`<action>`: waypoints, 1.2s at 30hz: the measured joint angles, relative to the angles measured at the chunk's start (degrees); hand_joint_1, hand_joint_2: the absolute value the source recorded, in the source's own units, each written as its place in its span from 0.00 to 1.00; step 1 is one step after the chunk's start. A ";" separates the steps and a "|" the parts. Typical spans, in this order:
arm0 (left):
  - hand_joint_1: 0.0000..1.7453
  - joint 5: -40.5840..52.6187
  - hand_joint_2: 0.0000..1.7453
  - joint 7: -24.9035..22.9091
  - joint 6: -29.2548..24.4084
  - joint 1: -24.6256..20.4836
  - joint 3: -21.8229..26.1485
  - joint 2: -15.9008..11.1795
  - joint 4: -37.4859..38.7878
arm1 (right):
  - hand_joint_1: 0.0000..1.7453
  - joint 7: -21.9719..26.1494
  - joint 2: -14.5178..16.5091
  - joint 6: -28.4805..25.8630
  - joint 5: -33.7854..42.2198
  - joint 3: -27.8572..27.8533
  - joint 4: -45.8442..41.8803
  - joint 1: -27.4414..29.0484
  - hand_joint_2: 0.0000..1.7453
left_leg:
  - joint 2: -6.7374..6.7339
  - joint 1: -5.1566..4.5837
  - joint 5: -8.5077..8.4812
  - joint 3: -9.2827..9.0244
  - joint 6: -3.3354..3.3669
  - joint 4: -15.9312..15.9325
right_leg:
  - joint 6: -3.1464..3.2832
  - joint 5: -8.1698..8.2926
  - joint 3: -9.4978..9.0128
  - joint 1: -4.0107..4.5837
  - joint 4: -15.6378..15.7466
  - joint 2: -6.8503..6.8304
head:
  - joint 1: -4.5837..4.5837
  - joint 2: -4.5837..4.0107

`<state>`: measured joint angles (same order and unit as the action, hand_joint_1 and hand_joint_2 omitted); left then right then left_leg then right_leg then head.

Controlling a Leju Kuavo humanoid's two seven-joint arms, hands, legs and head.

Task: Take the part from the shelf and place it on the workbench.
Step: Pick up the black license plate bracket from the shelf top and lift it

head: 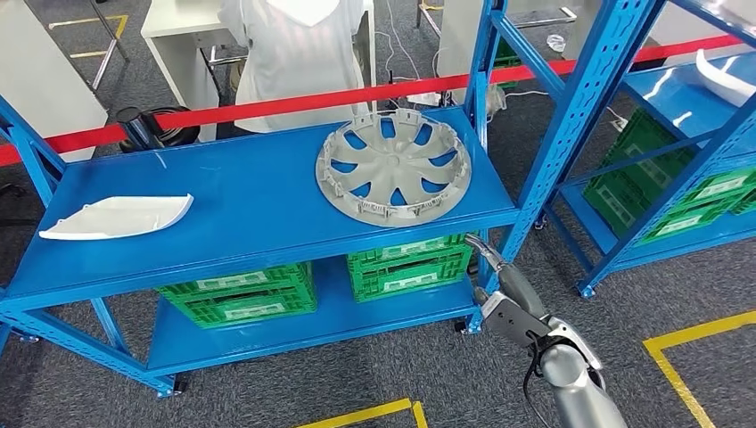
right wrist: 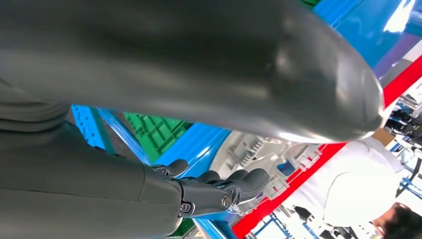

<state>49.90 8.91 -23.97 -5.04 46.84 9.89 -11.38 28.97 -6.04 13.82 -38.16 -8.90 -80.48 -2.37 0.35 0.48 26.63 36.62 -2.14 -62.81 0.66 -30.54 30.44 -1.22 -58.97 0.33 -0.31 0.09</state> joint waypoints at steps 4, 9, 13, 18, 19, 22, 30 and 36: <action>0.00 1.04 0.00 -0.54 -0.71 0.10 0.01 0.75 0.03 | 0.00 -0.03 -0.26 0.46 1.19 0.53 0.00 0.17 0.00 | 0.05 0.03 -0.48 -1.65 0.70 3.60 | 0.25 -0.32 -0.20 0.45 0.09 0.09 | 0.15 0.00; 0.00 -0.61 0.00 -0.59 -2.44 0.66 0.38 0.24 -0.08 | 0.00 0.84 -0.27 1.91 4.02 1.32 -0.05 0.66 0.00 | 0.12 -0.14 0.09 -2.54 2.57 4.34 | -1.94 -0.73 -1.16 0.16 1.05 -0.13 | 0.26 0.00; 0.00 -1.77 0.00 -0.47 -3.00 0.81 1.28 -0.21 -0.14 | 0.00 1.68 -0.25 2.37 4.91 1.88 0.22 0.46 0.00 | -0.22 0.03 0.18 -3.55 3.37 5.12 | -2.35 -5.90 5.59 0.17 -11.30 -0.11 | 0.58 0.00; 0.00 -0.72 0.00 0.63 -2.50 0.94 1.57 -0.43 -0.13 | 0.00 1.57 -0.19 2.99 6.52 2.44 -0.24 1.91 0.00 | 0.15 0.08 1.34 -4.12 2.51 4.23 | -2.30 0.27 5.11 -0.18 -5.95 -0.28 | 0.63 0.00; 0.00 -0.15 0.00 0.69 -2.30 0.91 1.57 -0.50 -0.11 | 0.00 1.36 -0.12 2.96 6.82 2.44 -0.56 2.38 0.00 | 0.25 0.03 1.70 -4.20 2.09 3.91 | -2.08 1.47 3.83 -0.13 -2.96 -0.28 | 0.63 0.00; 0.00 1.03 0.00 0.13 -1.89 0.88 1.54 -0.87 -0.10 | 0.00 1.15 0.20 2.80 7.33 2.45 -1.60 4.63 0.00 | 0.37 -0.07 2.22 -4.39 0.89 3.79 | -0.92 1.60 2.92 0.24 -0.73 -0.08 | 0.60 0.00; 0.00 0.63 0.00 -0.90 -1.67 1.01 1.55 -1.18 -0.08 | 0.00 2.22 1.51 2.26 7.41 2.43 -1.56 5.62 0.00 | -0.01 0.14 8.09 4.20 -0.64 -12.28 | 1.28 0.65 1.47 0.21 -0.38 -0.01 | 0.21 0.00; 0.00 0.59 0.00 0.73 -0.82 0.79 1.58 -1.02 -0.07 | 0.00 2.22 1.93 2.82 7.79 2.43 -1.45 5.45 0.00 | -0.01 -0.28 0.16 -2.12 0.62 3.06 | -0.06 -0.95 -0.44 0.36 -0.22 0.08 | 0.21 0.00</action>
<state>50.49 9.64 -24.79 -4.24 48.42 8.87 -11.45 31.19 -4.11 16.64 -30.38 -6.47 -81.94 3.07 0.35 0.20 26.80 34.50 -1.52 -59.75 0.60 -31.49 30.00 -0.86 -59.19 0.41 -0.10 0.09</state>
